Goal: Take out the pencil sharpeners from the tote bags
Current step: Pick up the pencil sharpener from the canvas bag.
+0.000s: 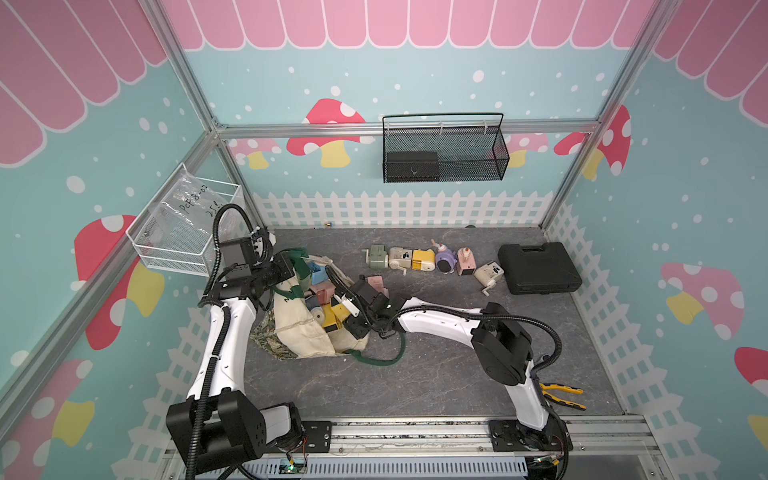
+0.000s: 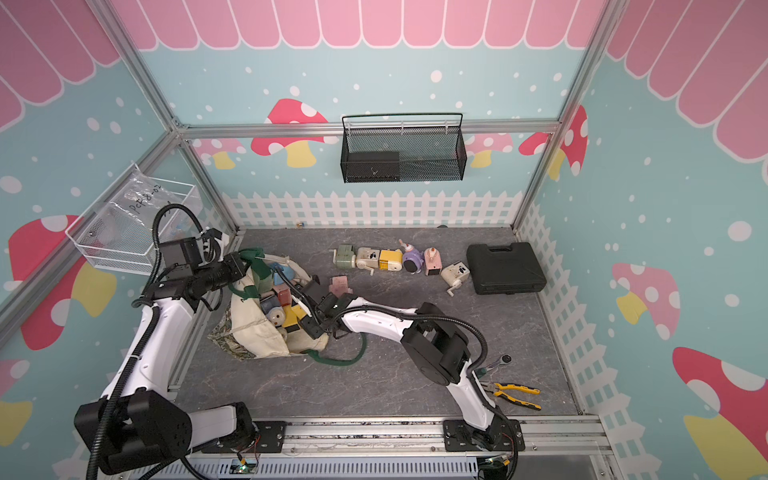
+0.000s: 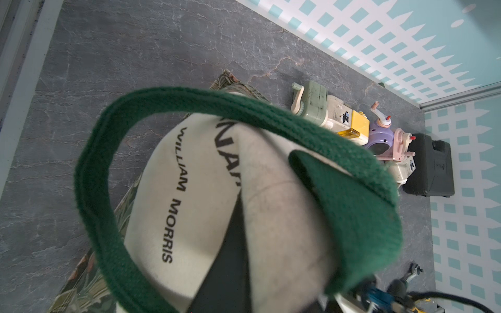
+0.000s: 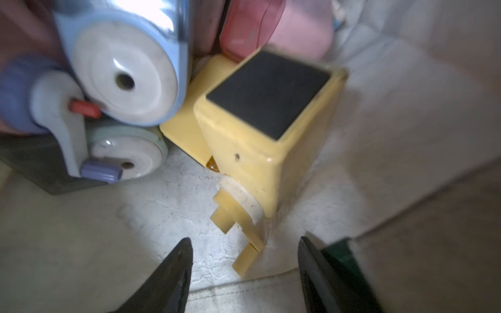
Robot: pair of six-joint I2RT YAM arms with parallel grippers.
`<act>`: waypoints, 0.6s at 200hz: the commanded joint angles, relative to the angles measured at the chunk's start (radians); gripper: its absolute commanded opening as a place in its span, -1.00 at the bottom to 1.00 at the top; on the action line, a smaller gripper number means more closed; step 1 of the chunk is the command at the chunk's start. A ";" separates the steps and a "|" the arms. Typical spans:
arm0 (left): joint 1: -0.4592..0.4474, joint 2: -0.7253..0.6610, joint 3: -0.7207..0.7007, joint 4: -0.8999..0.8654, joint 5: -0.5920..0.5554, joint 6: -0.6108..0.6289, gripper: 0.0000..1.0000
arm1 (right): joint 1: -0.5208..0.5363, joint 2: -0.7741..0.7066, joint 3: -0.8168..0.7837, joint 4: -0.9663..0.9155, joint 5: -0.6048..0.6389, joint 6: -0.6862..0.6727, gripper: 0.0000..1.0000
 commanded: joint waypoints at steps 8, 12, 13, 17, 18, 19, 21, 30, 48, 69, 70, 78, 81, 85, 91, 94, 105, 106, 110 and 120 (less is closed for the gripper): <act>0.005 -0.023 0.016 0.130 0.050 -0.004 -1.00 | -0.004 -0.005 0.060 0.012 0.054 0.033 0.53; 0.005 -0.025 0.016 0.130 0.050 -0.004 -1.00 | -0.004 0.002 0.071 0.009 0.044 0.035 0.55; 0.004 -0.024 0.016 0.130 0.050 -0.004 -1.00 | -0.004 0.004 0.076 0.007 0.042 0.035 0.56; 0.005 -0.023 0.016 0.130 0.051 -0.005 -1.00 | -0.004 0.012 0.088 0.002 0.033 0.035 0.57; 0.005 -0.023 0.015 0.130 0.051 -0.005 -1.00 | -0.004 0.014 0.091 0.001 0.031 0.036 0.57; 0.005 -0.023 0.015 0.130 0.051 -0.005 -1.00 | -0.004 0.016 0.094 0.001 0.030 0.036 0.58; 0.005 -0.023 0.016 0.130 0.051 -0.006 -1.00 | -0.004 0.019 0.097 0.001 0.026 0.036 0.59; 0.005 -0.021 0.017 0.130 0.053 -0.006 -1.00 | -0.002 0.033 0.112 0.001 0.023 0.042 0.61; 0.005 -0.019 0.017 0.130 0.055 -0.006 -1.00 | -0.002 0.069 0.148 -0.005 0.031 0.059 0.66; 0.005 -0.019 0.017 0.130 0.054 -0.006 -1.00 | -0.003 0.126 0.212 -0.039 0.043 0.081 0.68; 0.005 -0.019 0.017 0.129 0.054 -0.006 -1.00 | -0.002 0.128 0.215 -0.043 0.044 0.083 0.68; 0.004 -0.019 0.018 0.130 0.054 -0.006 -1.00 | -0.003 0.152 0.245 -0.063 0.052 0.091 0.68; 0.004 -0.019 0.017 0.130 0.054 -0.006 -1.00 | -0.002 0.162 0.255 -0.070 0.053 0.093 0.68; 0.005 -0.019 0.018 0.130 0.054 -0.006 -1.00 | -0.002 0.173 0.266 -0.077 0.053 0.097 0.68; 0.004 -0.019 0.018 0.130 0.054 -0.006 -1.00 | -0.002 0.186 0.279 -0.082 0.056 0.102 0.68; 0.004 -0.019 0.018 0.131 0.054 -0.006 -1.00 | -0.002 0.190 0.281 -0.083 0.059 0.104 0.68; 0.004 -0.019 0.017 0.130 0.053 -0.006 -1.00 | 0.000 0.210 0.294 -0.083 0.066 0.110 0.68; 0.005 -0.019 0.018 0.130 0.054 -0.006 -1.00 | 0.000 0.212 0.296 -0.083 0.066 0.110 0.68; 0.005 -0.019 0.017 0.130 0.054 -0.006 -1.00 | 0.000 0.218 0.301 -0.084 0.071 0.112 0.68; 0.005 -0.018 0.017 0.131 0.054 -0.006 -1.00 | 0.000 0.232 0.312 -0.091 0.096 0.120 0.68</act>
